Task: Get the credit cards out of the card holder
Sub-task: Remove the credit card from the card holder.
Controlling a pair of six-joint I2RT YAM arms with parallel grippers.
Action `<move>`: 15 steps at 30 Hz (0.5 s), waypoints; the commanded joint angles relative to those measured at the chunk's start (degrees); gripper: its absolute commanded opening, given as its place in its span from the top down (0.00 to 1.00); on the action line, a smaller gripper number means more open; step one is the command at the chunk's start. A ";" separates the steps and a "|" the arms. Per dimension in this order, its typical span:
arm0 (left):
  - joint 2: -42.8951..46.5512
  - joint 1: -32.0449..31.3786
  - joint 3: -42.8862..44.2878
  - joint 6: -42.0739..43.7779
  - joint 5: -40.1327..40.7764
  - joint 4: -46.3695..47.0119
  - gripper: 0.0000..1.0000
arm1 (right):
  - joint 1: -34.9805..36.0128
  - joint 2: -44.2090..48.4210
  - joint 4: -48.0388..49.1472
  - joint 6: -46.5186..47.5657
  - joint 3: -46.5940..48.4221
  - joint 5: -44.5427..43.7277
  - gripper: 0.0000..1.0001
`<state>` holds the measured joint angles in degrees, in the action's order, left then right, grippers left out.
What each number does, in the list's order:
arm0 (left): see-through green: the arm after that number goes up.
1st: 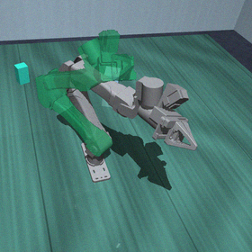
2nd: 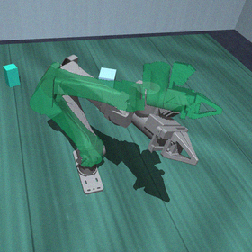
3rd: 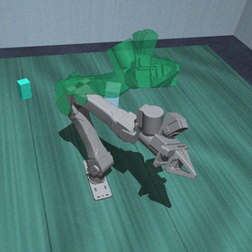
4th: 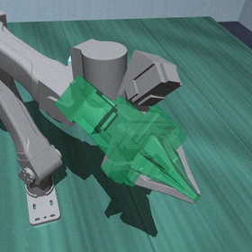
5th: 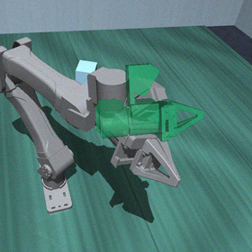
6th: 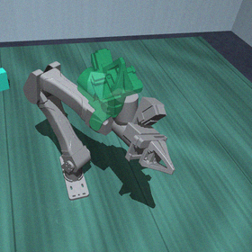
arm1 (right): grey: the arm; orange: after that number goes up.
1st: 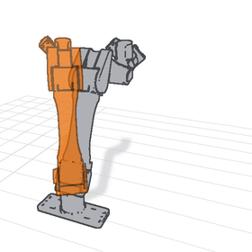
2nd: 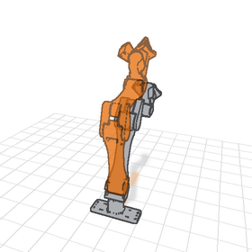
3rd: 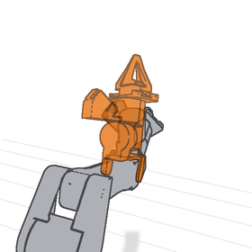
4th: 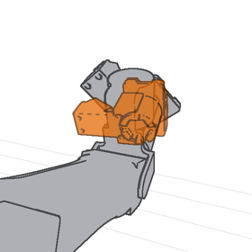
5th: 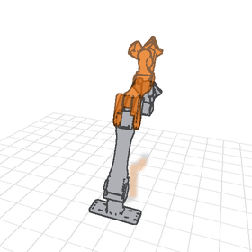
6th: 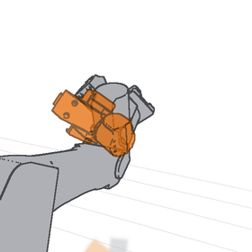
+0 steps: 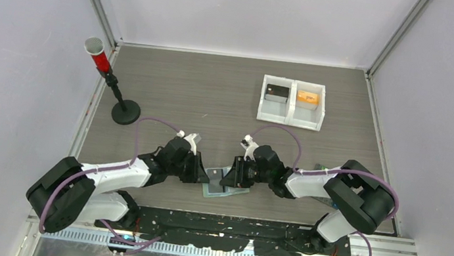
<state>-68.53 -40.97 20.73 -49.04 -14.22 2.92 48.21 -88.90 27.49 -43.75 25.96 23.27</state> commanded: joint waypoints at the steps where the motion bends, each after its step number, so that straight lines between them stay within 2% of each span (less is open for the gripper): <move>1: 1.19 -0.69 -1.20 1.40 2.39 -2.74 0.88 | 0.31 0.10 4.36 -1.19 -0.46 0.01 0.66; 8: 0.38 -0.94 -0.96 1.57 2.25 -2.74 0.91 | 0.31 4.62 -0.62 -0.42 -0.71 -5.05 0.69; 15: -0.61 -1.17 -0.52 1.41 2.87 -4.17 0.91 | 0.20 3.26 -1.18 -0.63 -0.03 -5.10 0.71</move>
<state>-67.96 -41.63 20.43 -49.04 -13.21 2.35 48.25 -85.60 26.02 -44.53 25.28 19.11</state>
